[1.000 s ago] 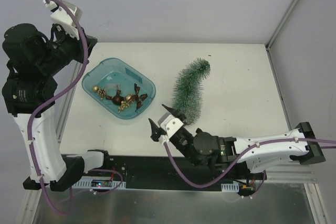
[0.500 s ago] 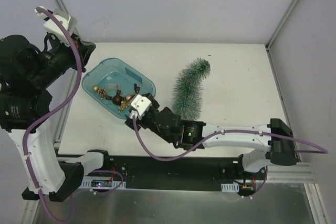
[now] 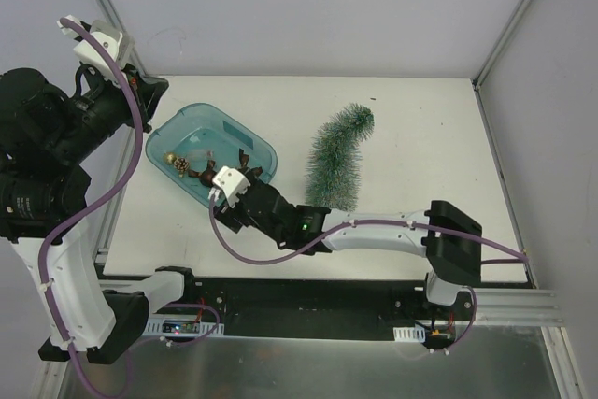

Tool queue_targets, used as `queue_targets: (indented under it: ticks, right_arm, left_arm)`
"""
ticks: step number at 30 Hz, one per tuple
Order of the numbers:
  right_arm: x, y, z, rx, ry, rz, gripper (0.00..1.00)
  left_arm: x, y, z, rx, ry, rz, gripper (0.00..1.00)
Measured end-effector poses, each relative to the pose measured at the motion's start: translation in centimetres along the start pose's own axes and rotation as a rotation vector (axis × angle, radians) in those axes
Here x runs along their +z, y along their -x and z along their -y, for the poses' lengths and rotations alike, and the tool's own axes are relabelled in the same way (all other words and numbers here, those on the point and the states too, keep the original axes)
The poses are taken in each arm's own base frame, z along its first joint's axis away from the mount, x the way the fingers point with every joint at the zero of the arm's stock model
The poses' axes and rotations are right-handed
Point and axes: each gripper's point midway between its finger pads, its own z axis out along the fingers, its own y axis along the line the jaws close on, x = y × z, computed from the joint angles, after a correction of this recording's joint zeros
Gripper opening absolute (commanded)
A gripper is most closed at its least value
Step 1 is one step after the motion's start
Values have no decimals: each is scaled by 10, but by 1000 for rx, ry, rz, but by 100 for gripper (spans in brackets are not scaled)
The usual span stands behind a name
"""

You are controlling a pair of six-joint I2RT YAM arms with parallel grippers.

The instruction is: Decorate the small christmas tree

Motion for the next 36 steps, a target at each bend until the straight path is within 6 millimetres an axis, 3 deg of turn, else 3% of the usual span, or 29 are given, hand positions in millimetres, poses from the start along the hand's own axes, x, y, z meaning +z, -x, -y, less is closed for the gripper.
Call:
queue_targets:
  ticks: [3, 7, 10, 15, 18, 20, 22, 25, 29, 30, 31, 33, 35, 36]
  right_arm:
    - [7, -12, 2, 3, -9, -30, 58]
    - [12, -19, 9, 3, -42, -53, 57]
    - [15, -12, 16, -2, -71, -44, 57]
    - [19, -2, 23, -13, -105, -27, 42]
    - [23, -1, 26, -16, -114, -27, 39]
    - [25, -3, 27, -16, -113, -32, 26]
    - [28, -5, 27, -21, -112, -36, 2]
    - [32, -5, 28, -21, -111, -40, 1]
    - [33, 13, 30, -28, -104, -21, 1]
    - [33, 22, 31, -26, -100, -4, 1]
    - [33, 36, 32, -27, -97, 15, 1]
    - [30, 76, 39, -16, -91, 75, 1]
    - [24, 119, 46, 9, -84, 150, 1]
    - [18, 144, 53, 26, -82, 194, 1]
  left_arm:
    - [0, 0, 0, 0, 0, -1, 1]
    - [0, 0, 0, 0, 0, -1, 1]
    - [-1, 0, 0, 0, 0, 1, 1]
    - [-2, 0, 1, 1, 0, 2, 1]
    - [-4, 0, 2, 2, 1, 5, 1]
    - [-4, 1, 2, 3, 1, 7, 1]
    - [-5, 1, 2, 4, 1, 9, 1]
    - [-5, 1, 2, 4, 1, 10, 3]
    - [-5, 2, 2, 2, 1, 11, 27]
    - [-5, 2, 2, 6, 2, 12, 38]
    - [-4, 3, 2, 6, 3, 15, 59]
    - [-3, 5, 0, 10, 8, 21, 83]
    - [-3, 6, -1, 6, 15, 27, 99]
    - [-3, 7, -3, 7, 22, 30, 99]
